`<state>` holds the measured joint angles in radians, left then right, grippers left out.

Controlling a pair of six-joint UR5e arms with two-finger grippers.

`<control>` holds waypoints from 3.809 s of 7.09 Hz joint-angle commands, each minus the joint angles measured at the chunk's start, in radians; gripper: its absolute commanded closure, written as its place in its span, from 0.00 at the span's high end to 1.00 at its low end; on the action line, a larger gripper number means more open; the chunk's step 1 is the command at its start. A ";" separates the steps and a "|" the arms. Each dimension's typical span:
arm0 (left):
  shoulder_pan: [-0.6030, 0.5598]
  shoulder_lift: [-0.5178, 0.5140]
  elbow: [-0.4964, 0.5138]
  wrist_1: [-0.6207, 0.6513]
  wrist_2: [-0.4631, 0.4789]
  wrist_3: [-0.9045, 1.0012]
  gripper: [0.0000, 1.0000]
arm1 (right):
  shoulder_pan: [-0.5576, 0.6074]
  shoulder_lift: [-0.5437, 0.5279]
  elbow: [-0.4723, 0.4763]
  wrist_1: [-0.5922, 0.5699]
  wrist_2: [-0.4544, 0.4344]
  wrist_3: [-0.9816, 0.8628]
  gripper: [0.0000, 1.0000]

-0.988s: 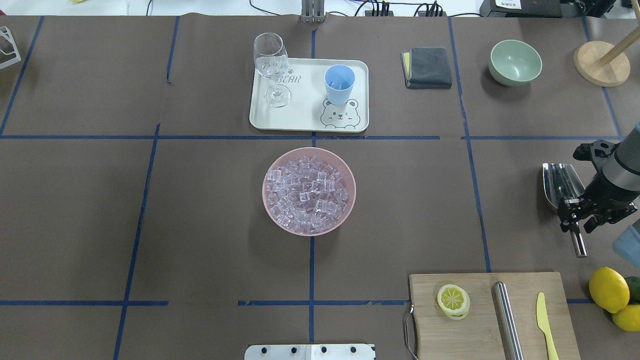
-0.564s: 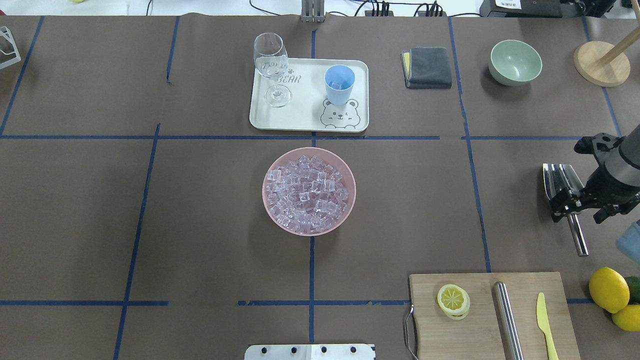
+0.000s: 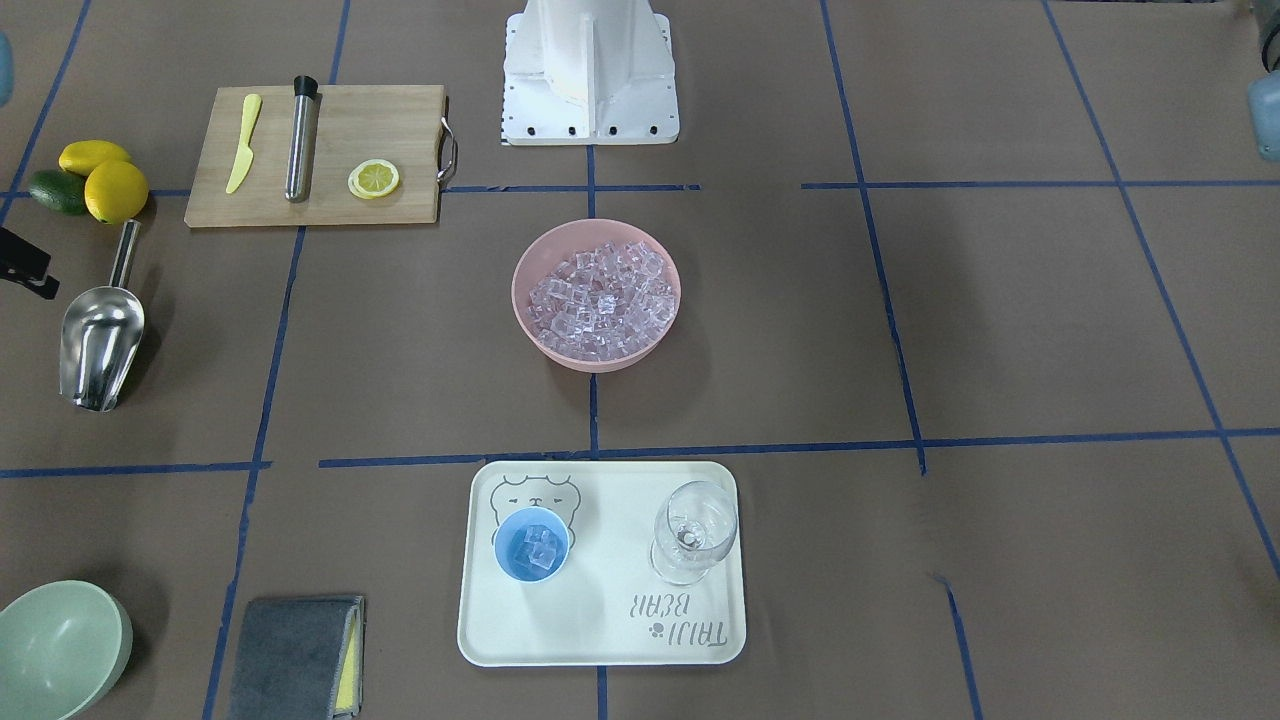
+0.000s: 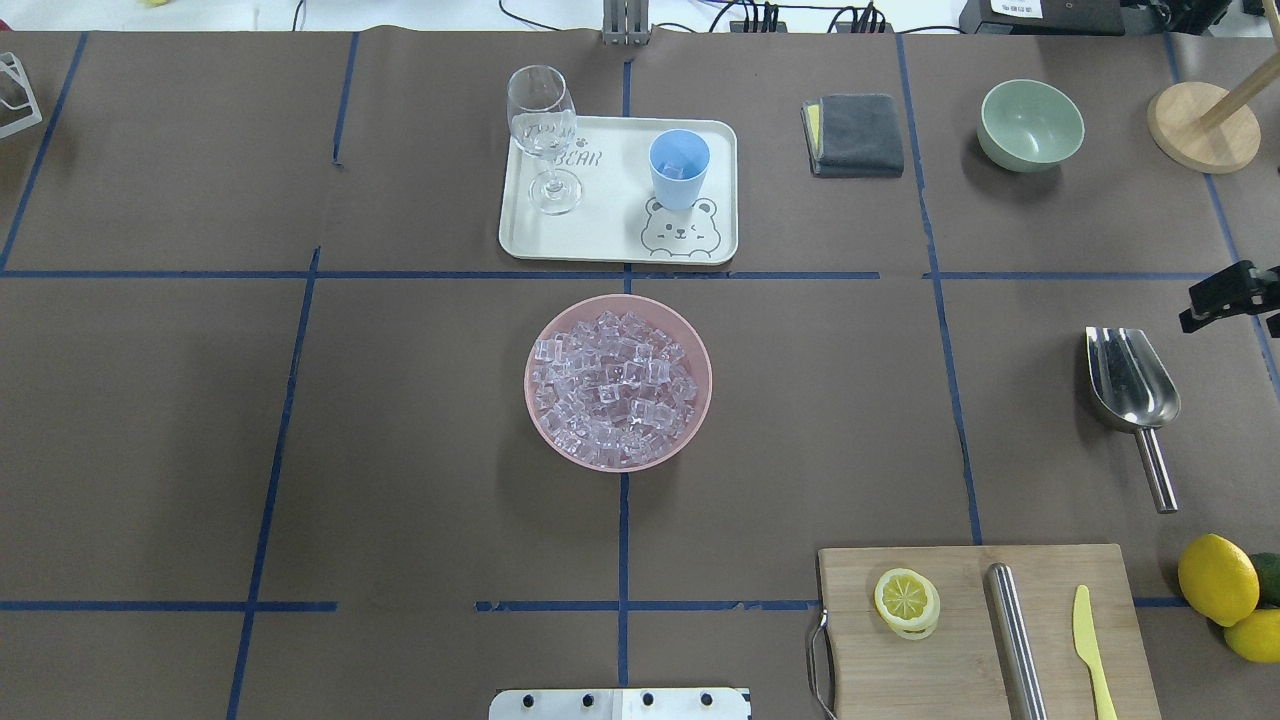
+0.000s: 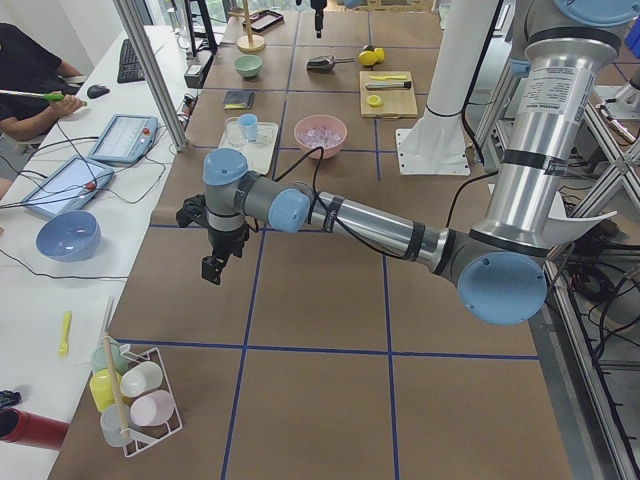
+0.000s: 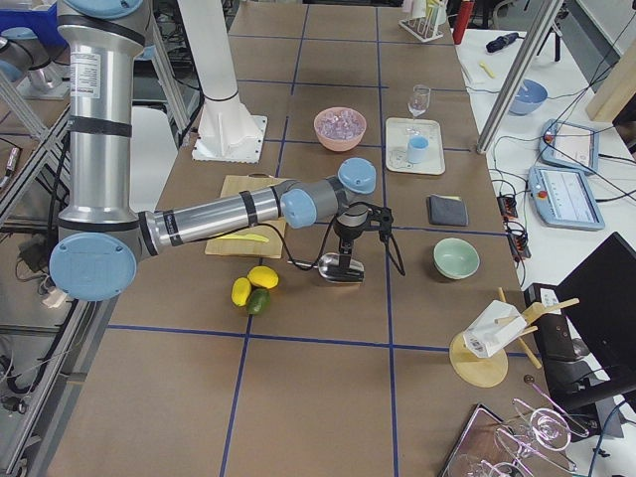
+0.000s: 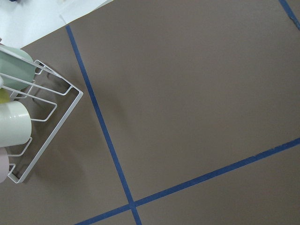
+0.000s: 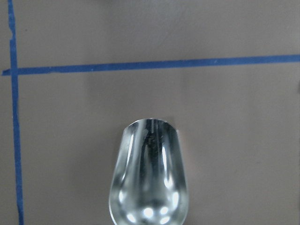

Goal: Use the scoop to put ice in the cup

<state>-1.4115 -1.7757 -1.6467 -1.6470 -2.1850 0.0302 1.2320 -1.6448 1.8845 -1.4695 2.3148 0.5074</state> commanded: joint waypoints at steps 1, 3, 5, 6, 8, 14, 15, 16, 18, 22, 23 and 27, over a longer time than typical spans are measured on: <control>-0.007 0.007 0.010 0.003 -0.047 0.004 1.00 | 0.139 -0.012 -0.059 0.003 -0.017 -0.224 1.00; -0.079 0.005 0.010 0.059 -0.062 0.005 1.00 | 0.252 -0.019 -0.164 0.002 -0.008 -0.482 1.00; -0.142 0.051 0.013 0.113 -0.128 0.049 1.00 | 0.294 -0.041 -0.186 0.002 0.049 -0.498 1.00; -0.149 0.108 0.018 0.113 -0.169 0.081 1.00 | 0.296 -0.046 -0.180 0.002 0.055 -0.501 1.00; -0.149 0.198 0.022 0.105 -0.179 0.077 1.00 | 0.296 -0.047 -0.182 0.003 0.052 -0.500 1.00; -0.147 0.197 0.022 0.105 -0.182 0.077 1.00 | 0.317 -0.070 -0.203 0.002 0.055 -0.498 1.00; -0.149 0.197 0.021 0.105 -0.182 0.077 1.00 | 0.328 -0.066 -0.199 0.000 0.055 -0.494 1.00; -0.149 0.197 0.018 0.105 -0.182 0.077 1.00 | 0.345 -0.060 -0.182 -0.014 0.070 -0.484 1.00; -0.149 0.197 0.016 0.105 -0.182 0.077 1.00 | 0.353 -0.069 -0.099 -0.119 0.075 -0.457 1.00; -0.149 0.193 0.016 0.105 -0.180 0.076 1.00 | 0.353 -0.070 -0.105 -0.121 0.077 -0.457 1.00; -0.149 0.193 0.016 0.105 -0.180 0.076 1.00 | 0.353 -0.070 -0.105 -0.121 0.077 -0.457 1.00; -0.149 0.190 0.016 0.105 -0.180 0.074 1.00 | 0.353 -0.070 -0.105 -0.121 0.077 -0.457 1.00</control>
<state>-1.5601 -1.5850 -1.6306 -1.5417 -2.3654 0.1044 1.5846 -1.7144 1.7795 -1.5907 2.3915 0.0506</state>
